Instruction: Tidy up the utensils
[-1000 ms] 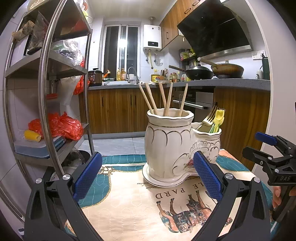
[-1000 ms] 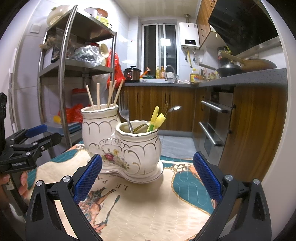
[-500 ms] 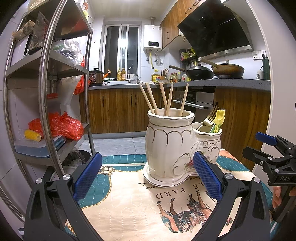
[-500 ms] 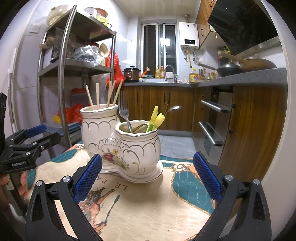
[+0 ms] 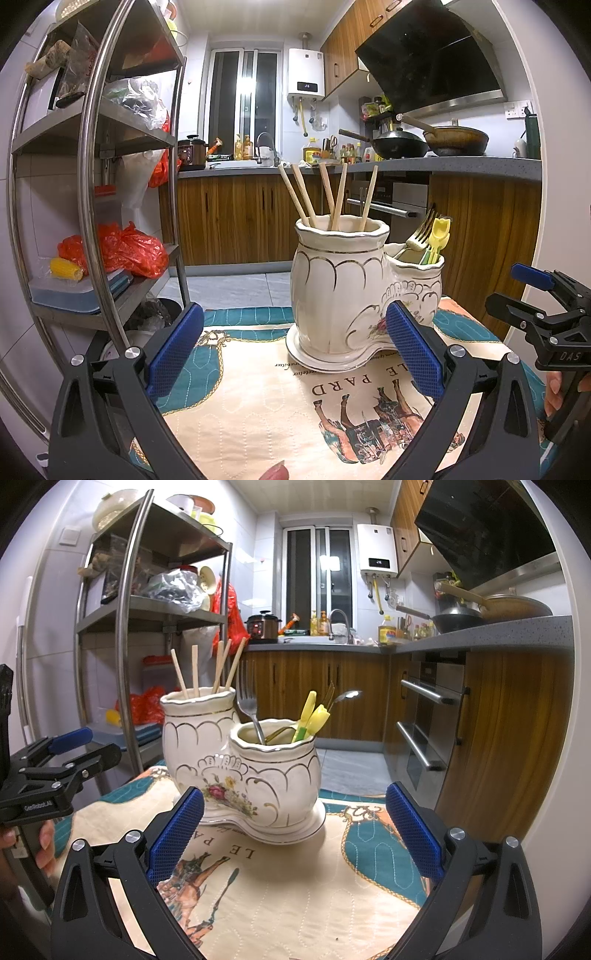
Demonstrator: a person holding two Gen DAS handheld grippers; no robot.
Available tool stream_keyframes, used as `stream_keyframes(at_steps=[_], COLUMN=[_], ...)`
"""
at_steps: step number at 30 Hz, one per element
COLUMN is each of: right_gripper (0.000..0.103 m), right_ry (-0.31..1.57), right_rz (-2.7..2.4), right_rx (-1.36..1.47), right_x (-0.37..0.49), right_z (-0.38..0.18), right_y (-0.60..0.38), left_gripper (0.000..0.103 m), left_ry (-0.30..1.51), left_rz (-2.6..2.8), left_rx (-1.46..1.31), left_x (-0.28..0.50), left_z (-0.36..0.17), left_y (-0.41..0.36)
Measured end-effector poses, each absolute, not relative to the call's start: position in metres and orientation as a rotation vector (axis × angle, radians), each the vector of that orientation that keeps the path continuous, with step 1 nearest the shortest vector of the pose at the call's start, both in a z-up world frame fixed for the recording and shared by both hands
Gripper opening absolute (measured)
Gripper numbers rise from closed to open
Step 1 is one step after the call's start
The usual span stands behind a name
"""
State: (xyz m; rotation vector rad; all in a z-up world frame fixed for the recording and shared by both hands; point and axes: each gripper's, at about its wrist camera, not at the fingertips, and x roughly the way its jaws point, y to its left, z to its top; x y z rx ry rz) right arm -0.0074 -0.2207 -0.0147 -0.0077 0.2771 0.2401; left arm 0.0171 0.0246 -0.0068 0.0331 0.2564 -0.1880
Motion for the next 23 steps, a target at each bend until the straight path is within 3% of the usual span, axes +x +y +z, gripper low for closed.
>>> stream_keyframes(at_steps=[23], right_gripper=[0.098], right_ry=[0.278], right_rz=[0.240], right_rx=[-0.007], right_x=[-0.0073], right_z=[-0.0142], right_y=[-0.2207], left_gripper=[0.097], left_ry=[0.270], left_rz=[-0.161], left_rx=[0.036], left_x=[0.0221], left_z=[-0.0075], left_y=[0.0216])
